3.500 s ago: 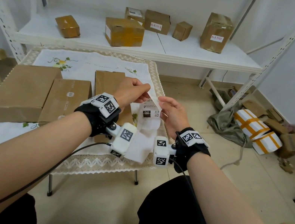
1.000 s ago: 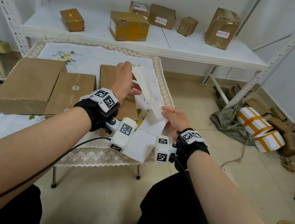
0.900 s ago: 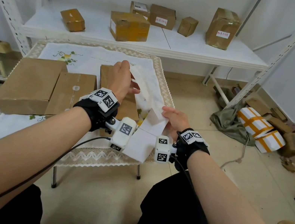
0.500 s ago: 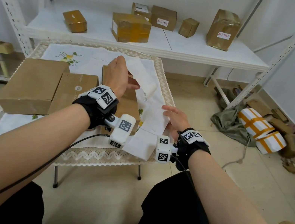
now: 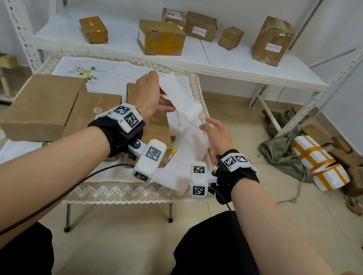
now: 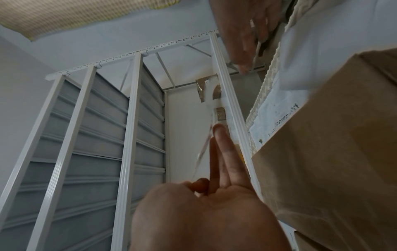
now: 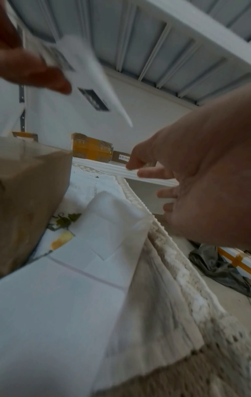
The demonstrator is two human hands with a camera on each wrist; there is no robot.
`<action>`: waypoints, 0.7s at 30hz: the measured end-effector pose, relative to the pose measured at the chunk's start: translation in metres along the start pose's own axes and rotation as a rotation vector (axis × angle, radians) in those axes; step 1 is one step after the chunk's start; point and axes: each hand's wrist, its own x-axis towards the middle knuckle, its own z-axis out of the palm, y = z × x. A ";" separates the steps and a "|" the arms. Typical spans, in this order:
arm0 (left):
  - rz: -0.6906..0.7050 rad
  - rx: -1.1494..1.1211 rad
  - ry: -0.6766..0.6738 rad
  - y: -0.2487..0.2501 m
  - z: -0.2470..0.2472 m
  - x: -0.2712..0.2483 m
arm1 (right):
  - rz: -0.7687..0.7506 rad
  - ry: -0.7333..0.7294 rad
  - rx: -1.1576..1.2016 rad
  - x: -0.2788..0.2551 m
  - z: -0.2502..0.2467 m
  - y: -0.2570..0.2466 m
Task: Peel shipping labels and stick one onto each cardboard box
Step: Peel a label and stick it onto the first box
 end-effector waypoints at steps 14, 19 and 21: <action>-0.104 -0.042 -0.066 0.010 -0.011 -0.004 | -0.213 -0.206 0.476 -0.011 0.025 -0.030; -0.090 -0.039 -0.014 0.009 -0.018 -0.004 | -0.228 -0.179 0.486 -0.016 0.023 -0.035; -0.068 -0.029 0.012 0.008 -0.020 -0.005 | -0.237 -0.167 0.429 -0.018 0.025 -0.035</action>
